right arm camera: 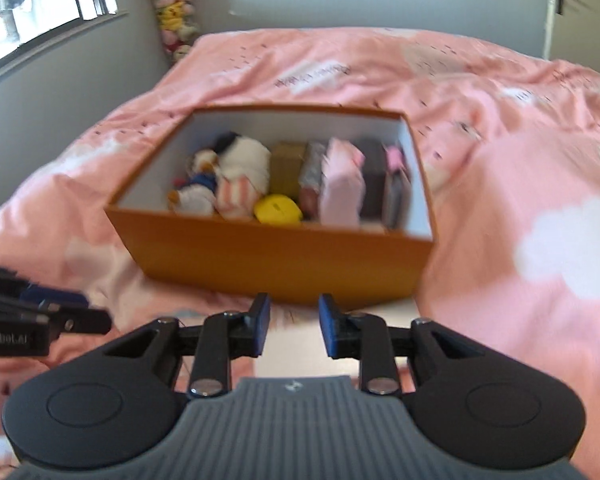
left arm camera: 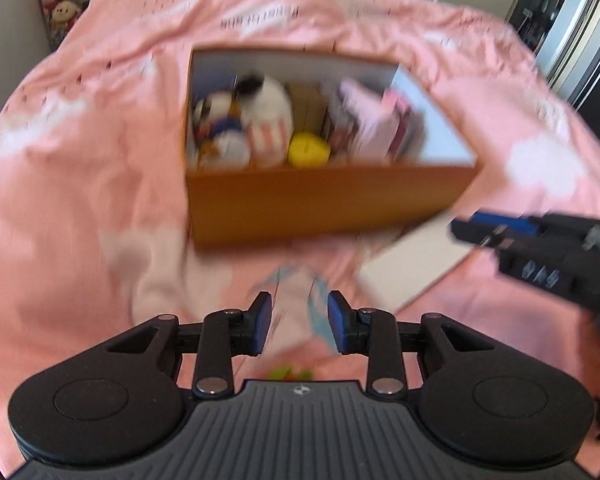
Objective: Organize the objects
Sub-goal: 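Grasp the knitted strawberry with left gripper while right gripper grasps the white case, then lift the white case and strawberry and carry both over the shoebox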
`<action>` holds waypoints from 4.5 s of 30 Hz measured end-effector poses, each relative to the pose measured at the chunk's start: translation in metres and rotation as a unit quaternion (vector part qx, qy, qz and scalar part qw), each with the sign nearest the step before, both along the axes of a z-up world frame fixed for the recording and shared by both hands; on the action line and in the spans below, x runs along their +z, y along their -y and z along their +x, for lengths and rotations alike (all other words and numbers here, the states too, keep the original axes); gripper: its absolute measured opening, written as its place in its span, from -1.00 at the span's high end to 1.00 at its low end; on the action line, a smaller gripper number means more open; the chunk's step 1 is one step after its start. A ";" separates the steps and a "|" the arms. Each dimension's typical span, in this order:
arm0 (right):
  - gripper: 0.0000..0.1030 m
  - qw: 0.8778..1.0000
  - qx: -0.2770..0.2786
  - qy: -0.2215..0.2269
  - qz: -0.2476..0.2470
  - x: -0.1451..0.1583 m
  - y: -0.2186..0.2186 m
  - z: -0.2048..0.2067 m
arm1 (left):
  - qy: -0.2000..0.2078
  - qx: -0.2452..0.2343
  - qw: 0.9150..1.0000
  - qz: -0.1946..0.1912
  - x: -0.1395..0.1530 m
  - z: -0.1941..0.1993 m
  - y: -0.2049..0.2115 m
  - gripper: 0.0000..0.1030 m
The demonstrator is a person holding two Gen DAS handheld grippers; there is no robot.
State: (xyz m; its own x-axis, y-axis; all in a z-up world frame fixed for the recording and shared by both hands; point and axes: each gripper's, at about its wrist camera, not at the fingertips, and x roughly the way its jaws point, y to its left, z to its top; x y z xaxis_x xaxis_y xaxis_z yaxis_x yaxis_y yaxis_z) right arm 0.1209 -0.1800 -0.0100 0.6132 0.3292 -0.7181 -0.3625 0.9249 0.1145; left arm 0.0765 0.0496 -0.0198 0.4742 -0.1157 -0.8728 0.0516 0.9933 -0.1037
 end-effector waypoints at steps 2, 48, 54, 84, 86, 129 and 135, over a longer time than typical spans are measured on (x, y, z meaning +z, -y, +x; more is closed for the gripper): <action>0.34 1.000 -0.008 -0.004 -0.001 -0.008 0.003 -0.007 | -0.013 -0.002 1.000 0.006 -0.015 -0.012 -0.001 0.19; -0.12 0.845 0.421 0.046 -0.327 -0.057 -0.030 0.018 | -0.001 -0.027 1.000 -0.009 -0.026 0.012 0.021 0.20; -0.31 0.755 0.529 0.020 -0.387 -0.074 -0.040 0.028 | -0.005 -0.037 0.999 0.000 -0.026 0.018 0.026 0.20; -0.16 0.650 0.584 0.057 -0.483 -0.106 -0.053 0.023 | -0.049 -0.035 0.998 -0.009 -0.046 0.020 0.014 0.20; -0.16 0.653 0.583 0.063 -0.479 -0.098 -0.053 0.019 | -0.043 -0.034 0.998 -0.010 -0.043 0.018 0.014 0.19; 0.45 0.747 0.494 0.144 -0.422 0.085 -0.077 0.049 | 0.101 -0.016 0.993 -0.065 0.071 0.054 -0.017 0.20; 0.45 0.746 0.504 0.105 -0.423 0.067 -0.099 0.095 | 0.098 0.006 0.993 -0.058 0.077 0.086 -0.036 0.20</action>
